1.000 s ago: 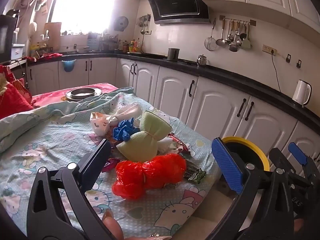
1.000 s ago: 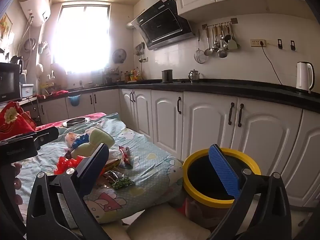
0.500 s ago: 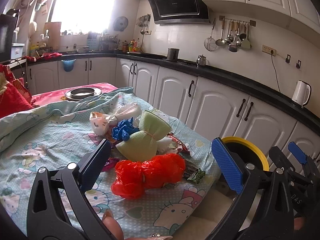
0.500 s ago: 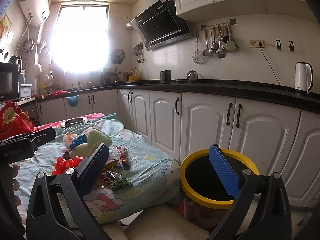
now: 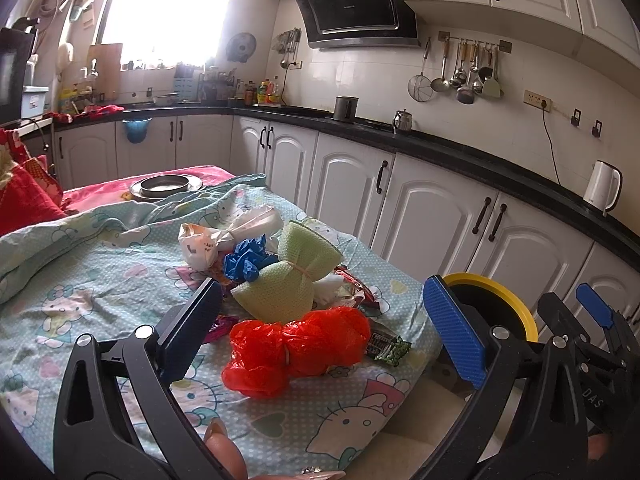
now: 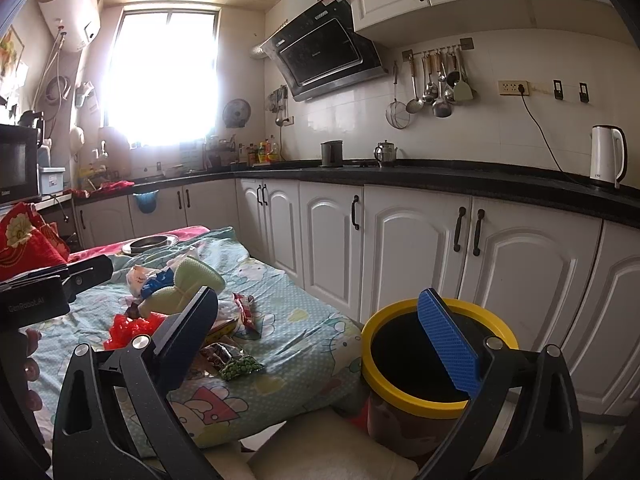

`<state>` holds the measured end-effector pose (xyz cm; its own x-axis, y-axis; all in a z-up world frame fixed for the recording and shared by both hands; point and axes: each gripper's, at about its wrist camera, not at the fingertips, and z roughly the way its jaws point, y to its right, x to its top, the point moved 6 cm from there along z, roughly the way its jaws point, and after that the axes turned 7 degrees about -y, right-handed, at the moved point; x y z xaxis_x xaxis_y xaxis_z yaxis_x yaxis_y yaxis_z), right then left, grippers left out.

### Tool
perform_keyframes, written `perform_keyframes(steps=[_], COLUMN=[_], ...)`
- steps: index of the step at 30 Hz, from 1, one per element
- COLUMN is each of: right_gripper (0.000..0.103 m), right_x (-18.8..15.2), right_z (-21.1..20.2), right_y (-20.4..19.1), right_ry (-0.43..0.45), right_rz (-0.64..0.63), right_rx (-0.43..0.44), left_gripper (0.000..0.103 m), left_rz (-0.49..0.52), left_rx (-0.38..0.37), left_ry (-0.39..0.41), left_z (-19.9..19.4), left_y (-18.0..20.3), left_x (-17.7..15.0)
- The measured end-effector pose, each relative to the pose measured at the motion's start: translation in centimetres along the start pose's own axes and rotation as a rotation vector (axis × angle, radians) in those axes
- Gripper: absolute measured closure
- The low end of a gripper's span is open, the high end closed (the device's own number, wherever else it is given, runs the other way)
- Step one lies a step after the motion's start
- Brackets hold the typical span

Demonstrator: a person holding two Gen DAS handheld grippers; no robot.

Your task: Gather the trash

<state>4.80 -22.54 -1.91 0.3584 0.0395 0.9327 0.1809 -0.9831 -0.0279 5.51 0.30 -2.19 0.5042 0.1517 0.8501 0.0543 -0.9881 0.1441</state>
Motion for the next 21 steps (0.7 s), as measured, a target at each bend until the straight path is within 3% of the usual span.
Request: perform_keyframes(steps=[21], right_gripper=[0.006], right_x=[-0.4], right_z=[0.9], right_y=[-0.9], right_ry=[-0.013], right_rz=[-0.035], right_rx=[0.053], left_gripper=[0.011], left_rz=[-0.029], left_rx=[0.015], left_ry=[-0.023], left_z=[0.7], left_y=[-1.1], left_x=[-0.6])
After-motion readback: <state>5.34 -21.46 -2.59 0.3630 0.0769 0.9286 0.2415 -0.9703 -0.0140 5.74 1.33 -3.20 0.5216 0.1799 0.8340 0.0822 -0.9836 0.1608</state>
